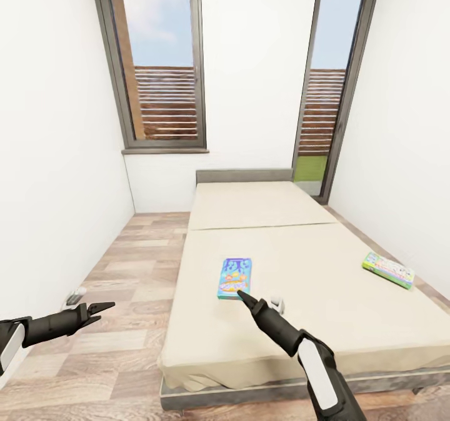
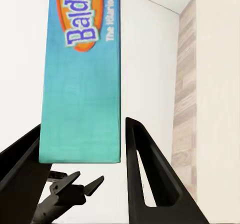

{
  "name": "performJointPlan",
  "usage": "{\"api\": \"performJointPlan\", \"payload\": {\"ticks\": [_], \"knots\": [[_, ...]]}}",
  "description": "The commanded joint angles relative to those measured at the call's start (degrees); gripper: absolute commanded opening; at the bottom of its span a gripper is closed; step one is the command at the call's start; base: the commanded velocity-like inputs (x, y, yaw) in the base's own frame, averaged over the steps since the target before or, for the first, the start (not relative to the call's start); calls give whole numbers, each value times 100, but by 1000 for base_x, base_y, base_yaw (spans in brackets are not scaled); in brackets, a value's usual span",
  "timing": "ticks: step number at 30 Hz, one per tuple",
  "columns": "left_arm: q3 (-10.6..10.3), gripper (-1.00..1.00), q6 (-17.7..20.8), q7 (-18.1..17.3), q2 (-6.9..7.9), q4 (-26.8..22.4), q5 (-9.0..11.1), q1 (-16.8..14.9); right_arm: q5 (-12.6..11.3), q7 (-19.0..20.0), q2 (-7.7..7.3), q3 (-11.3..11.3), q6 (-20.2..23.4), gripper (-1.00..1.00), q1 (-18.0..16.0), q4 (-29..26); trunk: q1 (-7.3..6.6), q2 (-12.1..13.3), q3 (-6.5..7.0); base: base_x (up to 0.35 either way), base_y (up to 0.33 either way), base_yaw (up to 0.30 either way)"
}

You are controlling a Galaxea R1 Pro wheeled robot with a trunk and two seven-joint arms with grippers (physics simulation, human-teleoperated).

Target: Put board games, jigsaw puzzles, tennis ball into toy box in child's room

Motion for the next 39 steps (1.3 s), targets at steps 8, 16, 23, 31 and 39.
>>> {"api": "performJointPlan", "payload": {"ticks": [8,16,23,31,39], "knots": [[13,100,28,-38,8,2,18,-3,-524,78,-26,35,873,-100,13,-324,-177,320,138,0,0,0],[17,100,86,-115,3,2,27,-3,-796,139,-36,19,921,-100,73,-639,-353,641,282,0,0,0],[24,100,87,-121,0,2,32,-3,-803,148,-42,56,921,-100,67,-765,-507,921,407,0,0,0],[-49,100,-167,-72,-261,-16,24,-12,-794,97,70,63,751,-100,141,-581,-506,920,407,0,0,0],[-64,100,-250,-80,-520,-16,39,-12,-825,82,70,-14,798,-100,178,-552,-616,1120,497,0,0,0]]}}
